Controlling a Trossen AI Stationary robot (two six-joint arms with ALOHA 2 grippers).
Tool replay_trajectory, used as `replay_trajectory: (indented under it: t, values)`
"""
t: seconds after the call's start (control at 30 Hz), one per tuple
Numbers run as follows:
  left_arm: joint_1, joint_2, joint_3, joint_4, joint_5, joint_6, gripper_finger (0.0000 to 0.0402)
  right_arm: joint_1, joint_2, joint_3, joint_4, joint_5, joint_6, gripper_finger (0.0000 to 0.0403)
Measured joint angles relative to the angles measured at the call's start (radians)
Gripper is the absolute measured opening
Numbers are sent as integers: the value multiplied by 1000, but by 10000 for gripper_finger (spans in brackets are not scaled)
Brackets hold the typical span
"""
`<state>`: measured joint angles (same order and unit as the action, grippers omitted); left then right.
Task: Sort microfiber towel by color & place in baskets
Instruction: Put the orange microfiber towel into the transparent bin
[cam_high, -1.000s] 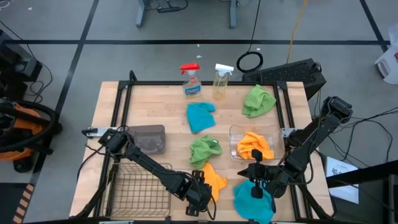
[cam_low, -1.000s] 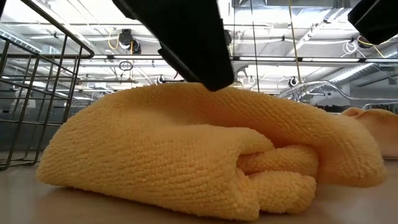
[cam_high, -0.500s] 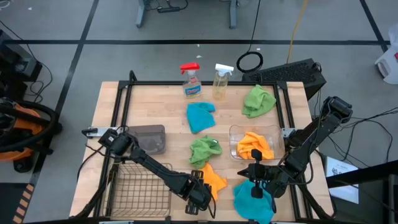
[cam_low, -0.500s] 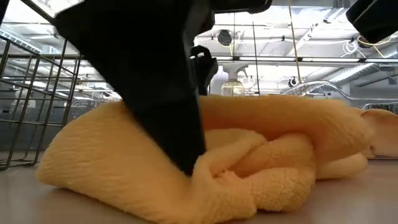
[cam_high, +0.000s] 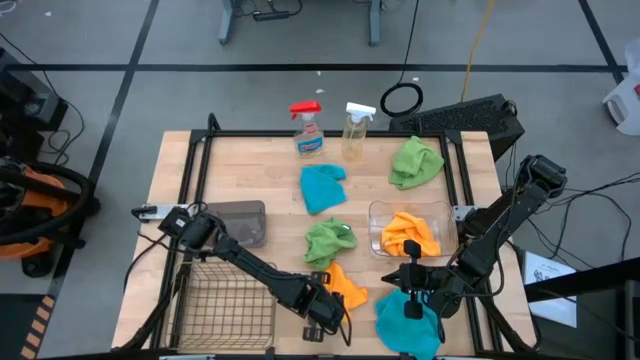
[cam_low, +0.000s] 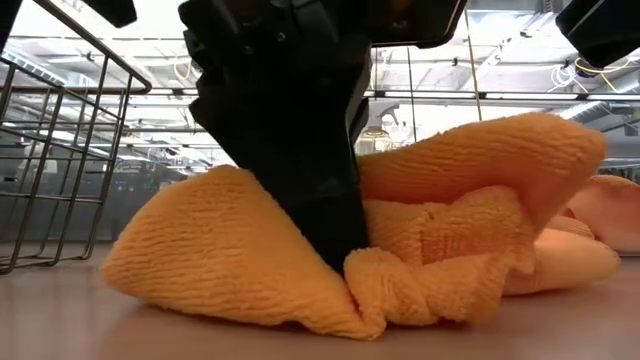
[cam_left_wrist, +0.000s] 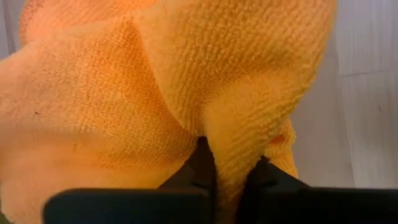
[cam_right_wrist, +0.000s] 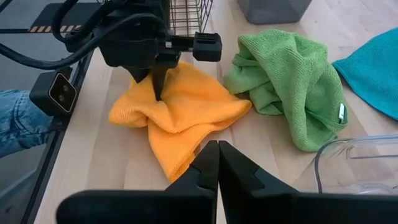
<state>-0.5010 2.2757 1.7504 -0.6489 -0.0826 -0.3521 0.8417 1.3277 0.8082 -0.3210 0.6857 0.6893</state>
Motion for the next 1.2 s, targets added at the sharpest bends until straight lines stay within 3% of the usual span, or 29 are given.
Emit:
replay_trajectory:
  t: [0.13, 0.5, 0.63, 0.97, 1.2]
  values:
    - [5, 1, 0, 25, -7, 1, 14, 4, 0, 0, 4, -3, 3, 0]
    - [37, -32, -3, 81, -117, 51, 36, 4, 0, 0, 6, 2, 54, 0]
    - [37, -86, -3, 89, -151, 79, 37, 4, 0, 0, 9, 39, 57, 0]
    - [46, -234, -2, 87, -388, 289, 38, 3, 0, 0, 8, 180, 29, 2]
    - [83, -301, -1, 69, -431, 365, 38, 2, 0, 0, 10, 209, 31, 27]
